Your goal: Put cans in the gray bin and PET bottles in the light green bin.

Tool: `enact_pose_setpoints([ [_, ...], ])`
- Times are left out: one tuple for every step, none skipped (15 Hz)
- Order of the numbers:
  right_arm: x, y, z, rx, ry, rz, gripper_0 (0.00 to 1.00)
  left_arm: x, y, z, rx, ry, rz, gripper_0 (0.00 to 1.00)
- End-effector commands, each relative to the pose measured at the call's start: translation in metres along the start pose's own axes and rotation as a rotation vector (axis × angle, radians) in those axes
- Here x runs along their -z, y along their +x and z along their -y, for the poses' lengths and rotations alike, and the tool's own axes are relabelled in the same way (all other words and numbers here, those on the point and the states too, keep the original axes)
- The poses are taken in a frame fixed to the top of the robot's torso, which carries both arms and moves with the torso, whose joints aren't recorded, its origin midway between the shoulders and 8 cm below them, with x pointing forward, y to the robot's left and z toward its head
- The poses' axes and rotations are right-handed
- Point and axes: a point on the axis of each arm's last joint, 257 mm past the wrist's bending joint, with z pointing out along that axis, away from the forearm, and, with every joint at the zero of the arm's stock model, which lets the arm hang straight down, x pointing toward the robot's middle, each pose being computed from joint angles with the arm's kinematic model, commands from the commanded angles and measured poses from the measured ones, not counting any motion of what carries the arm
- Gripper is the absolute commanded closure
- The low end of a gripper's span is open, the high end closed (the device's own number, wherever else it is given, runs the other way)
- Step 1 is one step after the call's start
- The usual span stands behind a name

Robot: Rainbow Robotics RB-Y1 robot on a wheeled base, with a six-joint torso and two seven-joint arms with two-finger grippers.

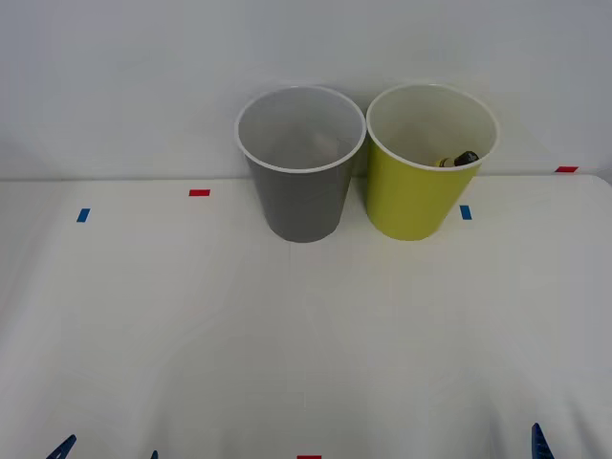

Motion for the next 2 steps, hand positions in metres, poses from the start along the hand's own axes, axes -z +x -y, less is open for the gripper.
enact_pose_setpoints([
  [0.0000, 0.0000, 0.0000, 0.000, 0.000, 0.000, 0.00, 0.0000, 0.0000, 0.0000, 0.000, 0.000, 0.000, 0.00],
  [0.0000, 0.0000, 0.0000, 0.000, 0.000, 0.000, 0.00, 0.0000, 0.0000, 0.0000, 0.000, 0.000, 0.000, 0.00],
])
